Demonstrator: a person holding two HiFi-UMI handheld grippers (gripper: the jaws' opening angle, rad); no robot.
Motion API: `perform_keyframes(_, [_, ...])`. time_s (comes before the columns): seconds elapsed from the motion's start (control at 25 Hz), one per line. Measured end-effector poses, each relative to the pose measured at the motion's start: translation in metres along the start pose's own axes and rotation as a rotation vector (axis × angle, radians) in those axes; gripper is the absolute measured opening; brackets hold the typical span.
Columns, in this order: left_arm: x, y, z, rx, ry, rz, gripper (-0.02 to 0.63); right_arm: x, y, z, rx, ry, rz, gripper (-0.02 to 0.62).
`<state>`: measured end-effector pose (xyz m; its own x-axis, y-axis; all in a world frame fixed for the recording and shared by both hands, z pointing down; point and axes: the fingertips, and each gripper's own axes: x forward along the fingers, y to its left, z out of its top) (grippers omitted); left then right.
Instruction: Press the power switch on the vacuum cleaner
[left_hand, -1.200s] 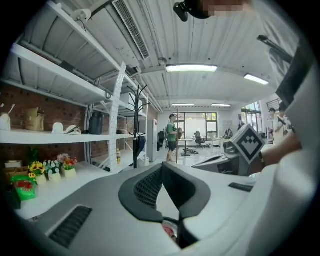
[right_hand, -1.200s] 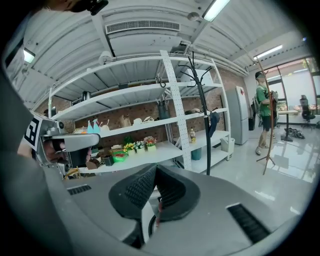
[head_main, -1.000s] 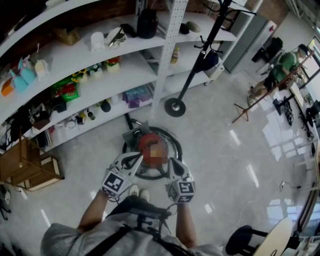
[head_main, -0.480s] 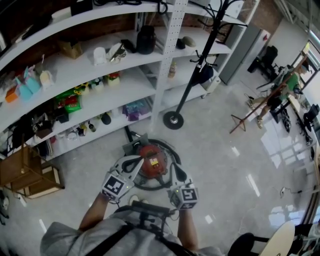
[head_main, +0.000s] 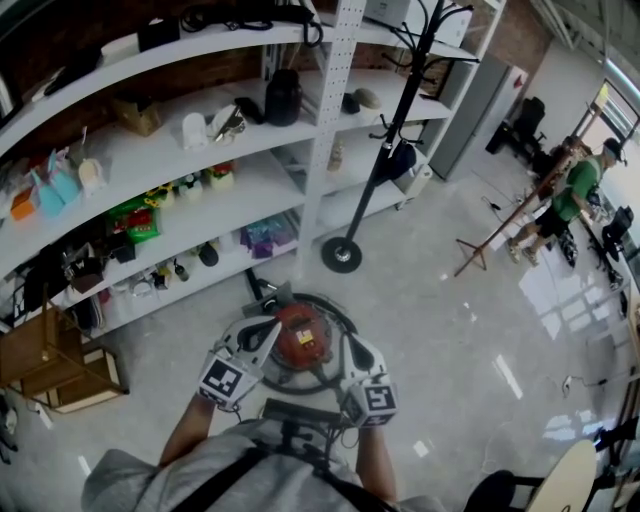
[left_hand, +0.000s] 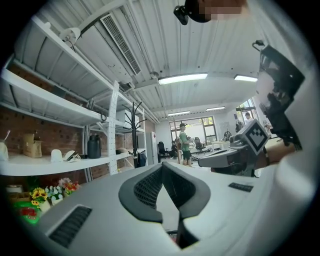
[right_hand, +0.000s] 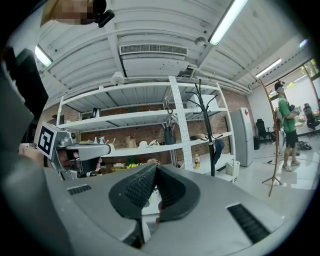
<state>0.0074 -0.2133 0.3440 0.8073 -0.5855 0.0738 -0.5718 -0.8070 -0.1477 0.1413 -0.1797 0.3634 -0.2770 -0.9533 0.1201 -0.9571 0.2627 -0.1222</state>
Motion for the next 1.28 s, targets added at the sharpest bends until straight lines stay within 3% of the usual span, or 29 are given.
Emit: perform_keyframes(1.28, [-0.024, 0.002, 0.000, -0.011, -0.021, 0.044, 0.008, -0.026, 0.014, -0.003, 0.013, -0.033, -0.024, 0.012])
